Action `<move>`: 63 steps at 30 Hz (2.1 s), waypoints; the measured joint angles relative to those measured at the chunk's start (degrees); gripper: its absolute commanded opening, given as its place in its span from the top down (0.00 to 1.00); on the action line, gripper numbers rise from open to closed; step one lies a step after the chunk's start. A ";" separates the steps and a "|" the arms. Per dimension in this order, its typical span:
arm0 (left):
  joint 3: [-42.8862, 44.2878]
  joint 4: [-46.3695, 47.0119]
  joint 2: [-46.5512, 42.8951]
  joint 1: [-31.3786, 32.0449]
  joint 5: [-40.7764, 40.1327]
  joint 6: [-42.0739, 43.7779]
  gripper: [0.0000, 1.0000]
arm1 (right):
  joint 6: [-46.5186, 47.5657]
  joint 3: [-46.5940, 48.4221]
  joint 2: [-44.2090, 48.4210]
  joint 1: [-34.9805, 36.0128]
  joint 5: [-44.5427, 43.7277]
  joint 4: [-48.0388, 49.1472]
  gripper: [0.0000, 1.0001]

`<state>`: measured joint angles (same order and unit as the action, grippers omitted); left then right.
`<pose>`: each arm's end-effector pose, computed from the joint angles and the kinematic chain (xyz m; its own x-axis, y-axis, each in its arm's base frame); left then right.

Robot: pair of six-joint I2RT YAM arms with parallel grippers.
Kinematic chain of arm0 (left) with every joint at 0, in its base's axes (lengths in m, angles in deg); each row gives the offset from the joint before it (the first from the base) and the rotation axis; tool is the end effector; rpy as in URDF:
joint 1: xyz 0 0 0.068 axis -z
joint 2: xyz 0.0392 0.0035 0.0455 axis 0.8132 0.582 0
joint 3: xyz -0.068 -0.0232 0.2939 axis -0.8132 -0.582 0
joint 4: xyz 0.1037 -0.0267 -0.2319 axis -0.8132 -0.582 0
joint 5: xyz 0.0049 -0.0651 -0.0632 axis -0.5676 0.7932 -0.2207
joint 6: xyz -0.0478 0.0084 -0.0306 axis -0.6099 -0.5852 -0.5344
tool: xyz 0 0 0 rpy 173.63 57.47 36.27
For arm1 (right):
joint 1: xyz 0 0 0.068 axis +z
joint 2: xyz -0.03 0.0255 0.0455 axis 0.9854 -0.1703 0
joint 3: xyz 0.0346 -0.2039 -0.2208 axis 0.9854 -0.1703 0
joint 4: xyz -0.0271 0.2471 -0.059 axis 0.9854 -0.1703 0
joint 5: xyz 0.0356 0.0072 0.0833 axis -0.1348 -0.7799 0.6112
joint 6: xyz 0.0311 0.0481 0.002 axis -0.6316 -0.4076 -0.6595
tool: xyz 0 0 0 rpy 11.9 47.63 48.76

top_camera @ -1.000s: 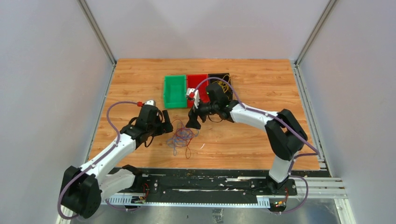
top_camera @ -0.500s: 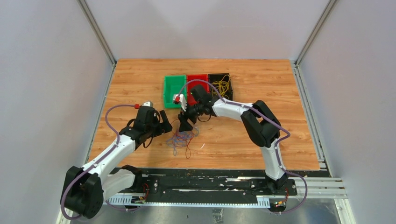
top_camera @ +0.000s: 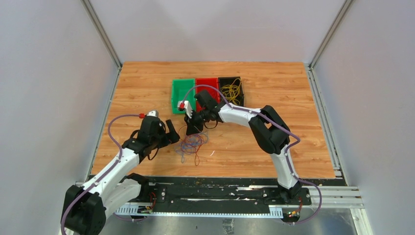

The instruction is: Untangle the cables

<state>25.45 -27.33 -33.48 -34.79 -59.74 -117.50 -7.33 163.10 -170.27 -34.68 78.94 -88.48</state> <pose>0.1528 -0.0523 0.2159 -0.7144 -0.4066 -0.5695 -0.1845 0.8945 -0.4071 0.3151 0.3621 0.2054 -0.1967 -0.5038 -0.8411 -0.9690 -0.0310 0.2452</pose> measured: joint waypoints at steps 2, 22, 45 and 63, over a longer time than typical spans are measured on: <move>-0.22 -0.02 -0.17 0.00 0.52 0.02 0.00 | -0.15 0.09 0.00 0.00 -0.07 0.00 1.00; -4.55 8.70 3.39 0.00 14.88 0.48 0.00 | -8.66 -14.69 25.22 0.00 -17.77 9.53 1.00; -1.60 19.41 20.74 3.45 16.83 -0.44 0.87 | -7.85 -25.16 51.23 0.11 -43.39 15.50 1.00; 13.40 0.28 -1.07 3.50 -3.32 5.05 1.00 | -4.50 -33.55 59.41 -3.34 -65.81 10.25 1.00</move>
<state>38.85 -27.05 -34.56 -31.30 -63.06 -112.45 -11.83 129.55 -110.87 -38.02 13.13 -78.23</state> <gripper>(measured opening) 0.025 0.012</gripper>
